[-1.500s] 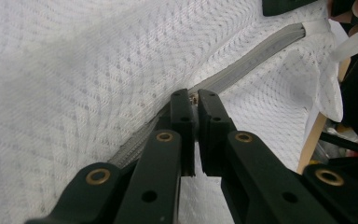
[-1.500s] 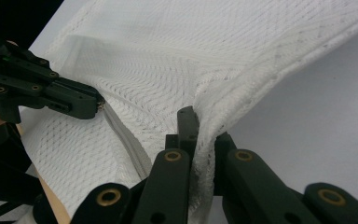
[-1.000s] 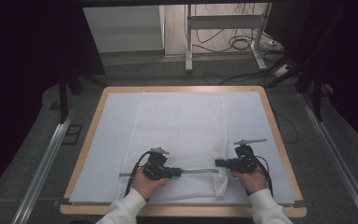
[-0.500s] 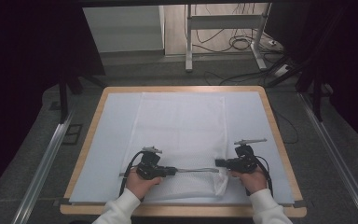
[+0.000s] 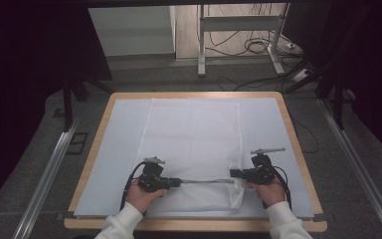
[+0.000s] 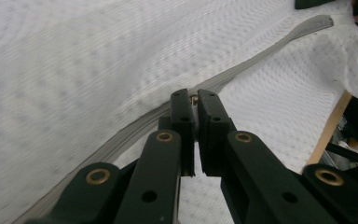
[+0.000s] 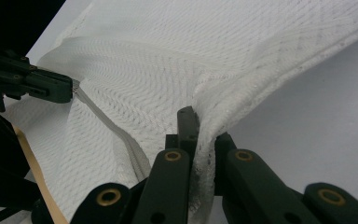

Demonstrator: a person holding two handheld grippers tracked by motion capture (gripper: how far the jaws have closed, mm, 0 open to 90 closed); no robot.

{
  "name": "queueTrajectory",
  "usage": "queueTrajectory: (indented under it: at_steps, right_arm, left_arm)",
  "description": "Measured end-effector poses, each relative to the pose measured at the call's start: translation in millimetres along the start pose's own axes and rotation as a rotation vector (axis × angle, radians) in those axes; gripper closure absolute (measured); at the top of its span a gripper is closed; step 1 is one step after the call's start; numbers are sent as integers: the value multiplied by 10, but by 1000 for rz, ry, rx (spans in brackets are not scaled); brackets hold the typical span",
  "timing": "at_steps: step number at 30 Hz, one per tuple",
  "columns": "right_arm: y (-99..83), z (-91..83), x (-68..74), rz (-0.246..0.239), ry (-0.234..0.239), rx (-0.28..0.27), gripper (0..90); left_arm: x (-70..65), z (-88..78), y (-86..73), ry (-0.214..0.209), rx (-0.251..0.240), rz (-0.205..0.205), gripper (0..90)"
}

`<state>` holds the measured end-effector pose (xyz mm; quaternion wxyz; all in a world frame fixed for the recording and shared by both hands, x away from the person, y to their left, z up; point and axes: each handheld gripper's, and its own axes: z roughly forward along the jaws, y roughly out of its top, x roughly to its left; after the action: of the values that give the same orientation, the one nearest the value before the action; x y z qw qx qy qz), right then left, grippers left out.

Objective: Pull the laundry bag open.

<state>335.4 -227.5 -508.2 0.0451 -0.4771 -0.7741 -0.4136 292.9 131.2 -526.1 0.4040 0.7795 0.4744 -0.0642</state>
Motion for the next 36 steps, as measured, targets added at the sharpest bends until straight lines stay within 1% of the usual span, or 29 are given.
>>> queueTrajectory:
  at_steps: [3,6,13,18,23,30,36]
  right_arm:
    - [1,-4,-5,1,0,-1,882]
    - [1,-5,-8,1,-1,0,882]
    - [-3,-5,-12,0,-1,-1,882]
    - [-3,0,-10,0,0,0,882]
    - [-3,-5,-12,-1,-3,-2,882]
    - [-5,1,-11,-1,-4,1,882]
    - [-5,4,-12,2,-3,2,882]
  left_arm:
    - [15,-29,-15,-1,-4,-3,869]
    - [20,-65,-37,3,-3,2,869]
    - [81,-148,-75,9,-15,-14,869]
    - [99,-171,-92,10,-21,-14,869]
    - [165,-249,-129,22,-28,-28,869]
    - [183,-273,-159,22,-25,-28,869]
    - [233,-327,-184,26,-31,-41,869]
